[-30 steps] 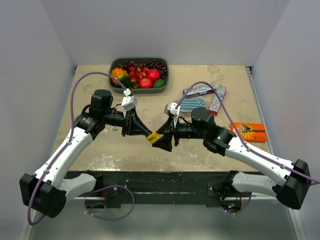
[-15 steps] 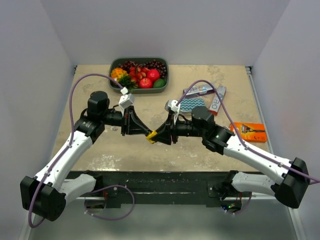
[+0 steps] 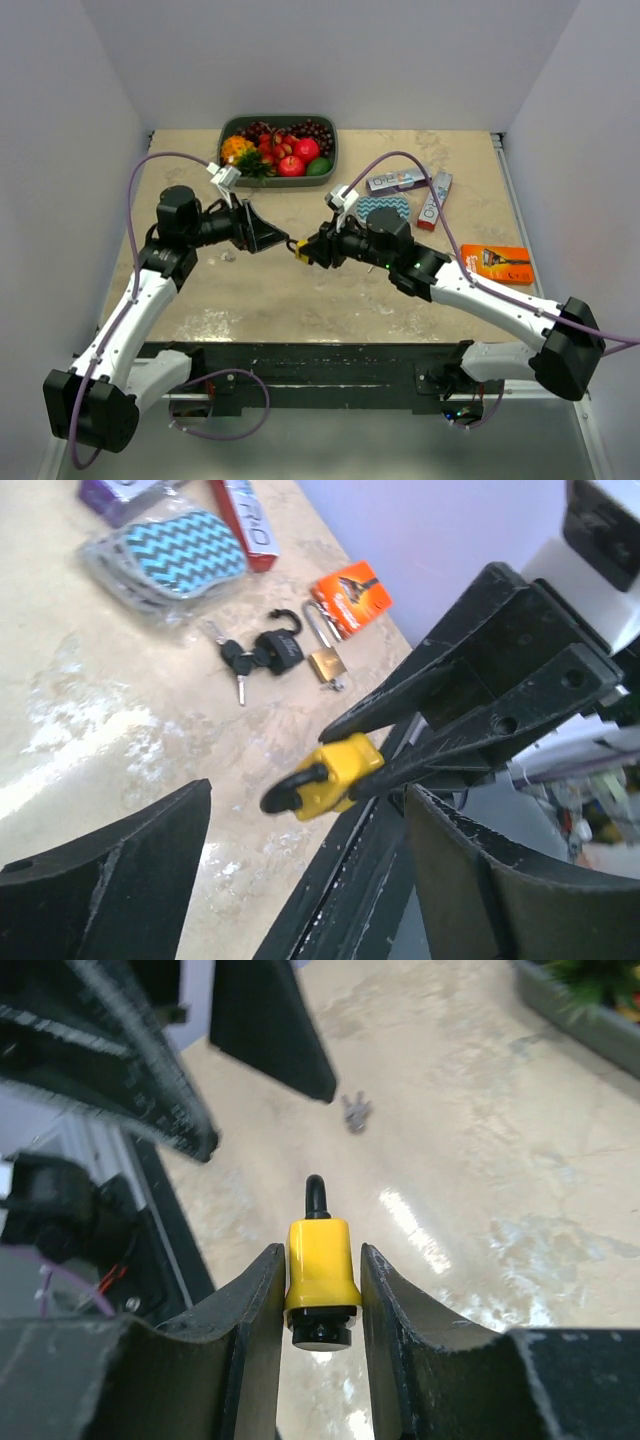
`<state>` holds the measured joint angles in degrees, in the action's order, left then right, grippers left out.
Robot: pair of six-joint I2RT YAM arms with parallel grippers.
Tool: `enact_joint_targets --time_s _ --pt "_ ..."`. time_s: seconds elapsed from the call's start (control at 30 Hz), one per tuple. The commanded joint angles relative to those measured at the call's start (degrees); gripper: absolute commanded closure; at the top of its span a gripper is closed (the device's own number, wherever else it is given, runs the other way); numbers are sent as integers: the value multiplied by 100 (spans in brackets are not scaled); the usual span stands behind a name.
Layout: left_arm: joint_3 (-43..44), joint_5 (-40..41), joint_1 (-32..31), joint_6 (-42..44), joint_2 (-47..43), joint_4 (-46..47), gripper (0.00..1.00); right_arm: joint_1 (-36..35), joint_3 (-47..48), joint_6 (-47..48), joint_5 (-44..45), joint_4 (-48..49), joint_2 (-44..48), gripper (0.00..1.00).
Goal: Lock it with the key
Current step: Place the lock at the center of the board.
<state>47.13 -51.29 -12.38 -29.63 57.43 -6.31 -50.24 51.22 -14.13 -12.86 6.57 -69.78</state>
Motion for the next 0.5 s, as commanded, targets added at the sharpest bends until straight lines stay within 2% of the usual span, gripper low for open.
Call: enact_joint_targets --time_s 0.0,0.17,0.2,0.3,0.47 --pt "-186 1023 8 -877 -354 -56 15 -12 581 -212 820 1030 -280 100" --pt "-897 1235 8 -1887 -565 207 7 -21 783 -151 952 1321 -607 100" --pt "-1038 1183 8 -2106 -601 774 7 -21 810 -143 1005 1321 -633 100" --pt "-1417 1252 16 -3028 -610 1481 5 -21 819 -72 1040 1347 -713 100" --pt "-1759 1182 8 -3839 -478 2106 1 -21 819 -11 1093 1382 -721 100"
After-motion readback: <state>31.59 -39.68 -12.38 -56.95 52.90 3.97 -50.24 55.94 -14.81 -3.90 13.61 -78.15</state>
